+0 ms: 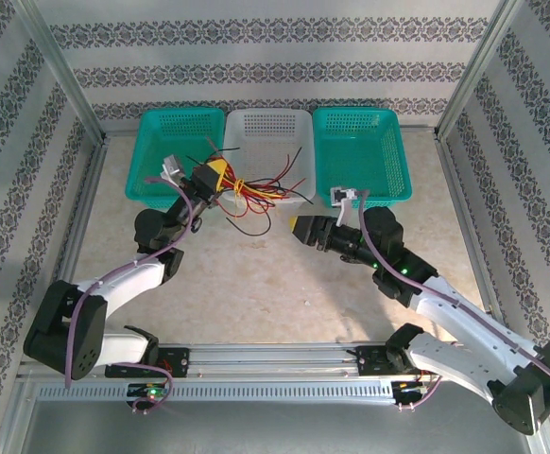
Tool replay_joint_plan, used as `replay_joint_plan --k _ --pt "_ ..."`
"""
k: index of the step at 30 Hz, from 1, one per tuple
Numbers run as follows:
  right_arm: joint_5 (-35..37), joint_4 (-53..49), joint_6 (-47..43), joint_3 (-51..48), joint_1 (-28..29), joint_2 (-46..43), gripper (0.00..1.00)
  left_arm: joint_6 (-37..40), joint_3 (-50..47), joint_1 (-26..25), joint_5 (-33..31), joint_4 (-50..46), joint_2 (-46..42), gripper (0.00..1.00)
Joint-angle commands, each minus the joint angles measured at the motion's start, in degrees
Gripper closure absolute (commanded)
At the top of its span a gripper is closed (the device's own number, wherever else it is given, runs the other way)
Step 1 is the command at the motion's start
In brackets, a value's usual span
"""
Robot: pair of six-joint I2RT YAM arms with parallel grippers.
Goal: Untangle the cables
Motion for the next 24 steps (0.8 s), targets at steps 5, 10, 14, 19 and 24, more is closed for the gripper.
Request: replay_joint_plan --k 5,10,14,19,24 --pt "-3.14 4.16 -1.33 3.36 0.52 -3.4 0.45 0.73 0.19 0.54 2.68 6.35 -1.85 1.0" --pt "-0.45 -1.67 -5.19 6.27 3.68 -3.78 0.46 2.06 0.83 0.51 4.98 6.13 -2.41 1.0" --pt "3.41 -8.21 -10.08 10.54 5.86 -3.33 0.47 2.63 1.89 0.57 7.84 4.88 -2.73 1.0" --pt "5.03 -14.97 -14.41 15.42 6.64 -1.14 0.42 2.42 1.46 0.51 6.53 1.21 -3.93 1.0" --pt "7.63 -5.88 -9.38 7.71 7.61 -1.54 0.37 -2.34 0.53 0.5 1.01 6.51 -2.12 1.0"
